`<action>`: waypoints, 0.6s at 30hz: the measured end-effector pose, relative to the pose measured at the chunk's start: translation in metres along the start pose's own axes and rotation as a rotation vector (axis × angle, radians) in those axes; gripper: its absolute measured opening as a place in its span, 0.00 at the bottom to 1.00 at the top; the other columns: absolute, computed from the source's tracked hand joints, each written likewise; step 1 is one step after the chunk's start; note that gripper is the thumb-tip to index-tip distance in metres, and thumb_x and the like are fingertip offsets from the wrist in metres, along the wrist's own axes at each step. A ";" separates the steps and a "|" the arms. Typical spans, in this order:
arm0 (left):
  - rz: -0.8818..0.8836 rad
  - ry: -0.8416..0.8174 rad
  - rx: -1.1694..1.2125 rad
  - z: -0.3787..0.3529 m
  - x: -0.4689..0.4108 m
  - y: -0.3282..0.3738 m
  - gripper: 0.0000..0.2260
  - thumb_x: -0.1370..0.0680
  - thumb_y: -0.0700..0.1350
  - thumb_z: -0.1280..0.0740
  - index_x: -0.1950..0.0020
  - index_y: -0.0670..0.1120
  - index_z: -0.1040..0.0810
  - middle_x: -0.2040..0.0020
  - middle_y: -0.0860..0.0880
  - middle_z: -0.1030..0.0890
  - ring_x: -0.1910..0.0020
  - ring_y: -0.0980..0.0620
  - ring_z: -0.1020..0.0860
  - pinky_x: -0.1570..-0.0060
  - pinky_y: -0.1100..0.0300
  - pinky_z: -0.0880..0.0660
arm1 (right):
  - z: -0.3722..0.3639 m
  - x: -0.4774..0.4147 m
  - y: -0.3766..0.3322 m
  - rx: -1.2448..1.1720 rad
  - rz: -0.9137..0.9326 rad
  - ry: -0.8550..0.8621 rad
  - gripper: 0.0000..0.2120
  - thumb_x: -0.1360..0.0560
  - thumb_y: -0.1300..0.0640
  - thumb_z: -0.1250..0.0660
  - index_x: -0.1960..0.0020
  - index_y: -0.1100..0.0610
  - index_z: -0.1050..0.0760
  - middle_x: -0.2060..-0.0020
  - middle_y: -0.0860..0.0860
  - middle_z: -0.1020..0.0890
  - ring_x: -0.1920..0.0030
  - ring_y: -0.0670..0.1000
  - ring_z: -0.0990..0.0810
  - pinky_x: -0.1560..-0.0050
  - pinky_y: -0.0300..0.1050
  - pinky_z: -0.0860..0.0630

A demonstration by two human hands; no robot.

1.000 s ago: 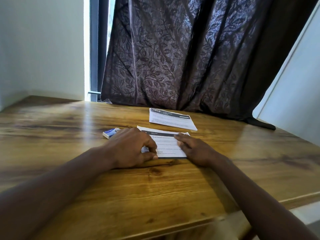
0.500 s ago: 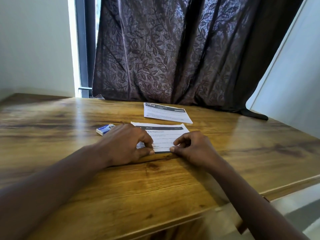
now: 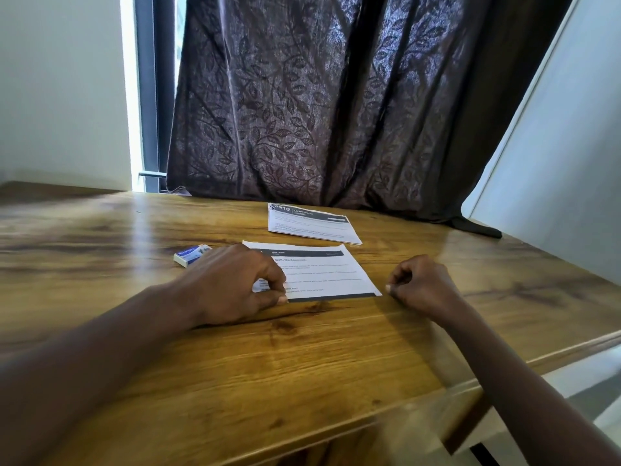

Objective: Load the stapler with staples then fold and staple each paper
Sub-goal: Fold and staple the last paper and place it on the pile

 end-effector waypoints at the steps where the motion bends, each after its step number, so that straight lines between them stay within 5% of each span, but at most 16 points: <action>1: 0.002 -0.002 -0.001 0.000 0.000 0.000 0.09 0.23 0.65 0.32 0.50 0.62 0.18 0.40 0.67 0.18 0.42 0.61 0.20 0.43 0.52 0.22 | 0.001 -0.003 0.000 0.039 -0.003 0.037 0.05 0.28 0.58 0.25 0.60 0.49 0.17 0.60 0.44 0.16 0.55 0.46 0.19 0.50 0.49 0.20; 6: -0.051 -0.064 -0.064 0.004 0.001 0.006 0.13 0.20 0.61 0.35 0.37 0.65 0.21 0.35 0.63 0.20 0.37 0.59 0.22 0.38 0.51 0.24 | -0.021 -0.005 -0.046 -0.184 0.254 0.094 0.01 0.25 0.53 0.28 0.55 0.49 0.18 0.62 0.44 0.16 0.59 0.44 0.19 0.61 0.39 0.25; 10: -0.135 -0.196 -0.218 0.004 -0.002 0.017 0.19 0.17 0.55 0.44 0.27 0.68 0.32 0.31 0.59 0.23 0.33 0.56 0.24 0.38 0.48 0.25 | -0.058 -0.005 -0.096 -0.175 0.432 -0.060 0.09 0.23 0.45 0.30 0.47 0.47 0.18 0.56 0.44 0.16 0.55 0.44 0.20 0.53 0.45 0.22; 13: -0.147 -0.270 -0.213 0.006 -0.002 0.018 0.24 0.20 0.45 0.42 0.27 0.68 0.30 0.28 0.60 0.25 0.30 0.56 0.26 0.33 0.49 0.28 | -0.074 -0.010 -0.107 -0.056 0.398 -0.062 0.15 0.23 0.41 0.34 0.39 0.44 0.19 0.46 0.44 0.16 0.45 0.48 0.20 0.43 0.48 0.23; 18: -0.042 -0.267 0.016 0.016 -0.001 0.010 0.29 0.27 0.36 0.39 0.37 0.64 0.19 0.30 0.64 0.23 0.29 0.60 0.27 0.29 0.54 0.29 | -0.077 -0.013 -0.103 0.003 0.380 -0.009 0.14 0.21 0.41 0.37 0.38 0.42 0.20 0.40 0.43 0.17 0.40 0.49 0.21 0.43 0.47 0.24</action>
Point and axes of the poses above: each hand's wrist, its own x-axis away from the middle knuckle, its own z-axis out of the back of the hand, y = z × x, the point moved 2 cm from there along -x, towards the middle knuckle
